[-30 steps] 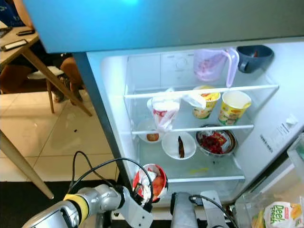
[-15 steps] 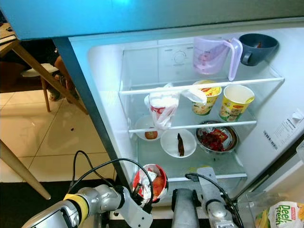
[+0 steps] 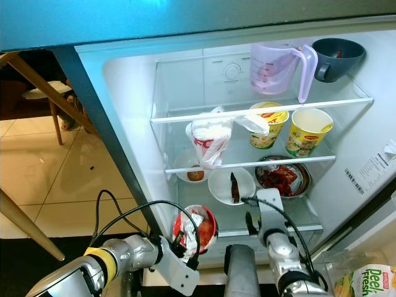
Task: Restocking fridge
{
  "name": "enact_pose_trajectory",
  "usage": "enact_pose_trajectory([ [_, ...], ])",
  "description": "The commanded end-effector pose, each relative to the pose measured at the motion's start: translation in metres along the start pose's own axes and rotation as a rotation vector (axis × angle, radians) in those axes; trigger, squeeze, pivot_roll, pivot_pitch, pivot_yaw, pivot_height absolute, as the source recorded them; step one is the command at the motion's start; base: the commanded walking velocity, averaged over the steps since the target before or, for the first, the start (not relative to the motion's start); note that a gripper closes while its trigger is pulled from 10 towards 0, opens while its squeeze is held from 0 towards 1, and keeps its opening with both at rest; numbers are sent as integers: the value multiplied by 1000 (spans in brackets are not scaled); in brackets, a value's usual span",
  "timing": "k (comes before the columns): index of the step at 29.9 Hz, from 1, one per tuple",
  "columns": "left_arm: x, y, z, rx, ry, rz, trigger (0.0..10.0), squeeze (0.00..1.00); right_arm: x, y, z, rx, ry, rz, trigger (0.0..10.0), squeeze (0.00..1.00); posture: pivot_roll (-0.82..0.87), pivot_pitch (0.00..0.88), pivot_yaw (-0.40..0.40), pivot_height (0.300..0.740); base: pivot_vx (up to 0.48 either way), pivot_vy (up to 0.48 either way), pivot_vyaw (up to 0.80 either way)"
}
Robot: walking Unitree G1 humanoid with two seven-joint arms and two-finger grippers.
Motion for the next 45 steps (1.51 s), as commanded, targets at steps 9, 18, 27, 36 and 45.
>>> enact_pose_trajectory([
  [9,0,9,-5,12,25,35,10000,0,1,39,49,81,-11,435,10000,0,-112,22,86,449,0,0,0],
  [18,3,3,7,30,-11,26,10000,0,-13,73,42,-79,116,717,10000,0,-116,15,87,449,0,0,0],
  [27,5,4,14,39,-37,30,10000,0,-5,53,26,-156,248,551,10000,0,-113,14,85,449,0,0,0],
  [36,7,9,18,42,-52,45,10000,0,-1,33,11,-173,315,386,10000,0,-112,10,81,449,0,0,0],
  [45,7,10,20,56,-57,48,10000,0,-1,24,6,-217,346,324,2745,0,-111,0,76,449,0,0,0],
])
Point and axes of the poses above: a point about 5 cm out from each wrist's last joint towards the gripper, its own x axis pointing out of the wrist towards the gripper, its own z axis along the axis of the wrist's last joint, y = z × x, the point moved 5 cm from there along x, pointing out of the wrist towards the gripper, and after that the axes turned 5 degrees about x, right-handed, at the moved point
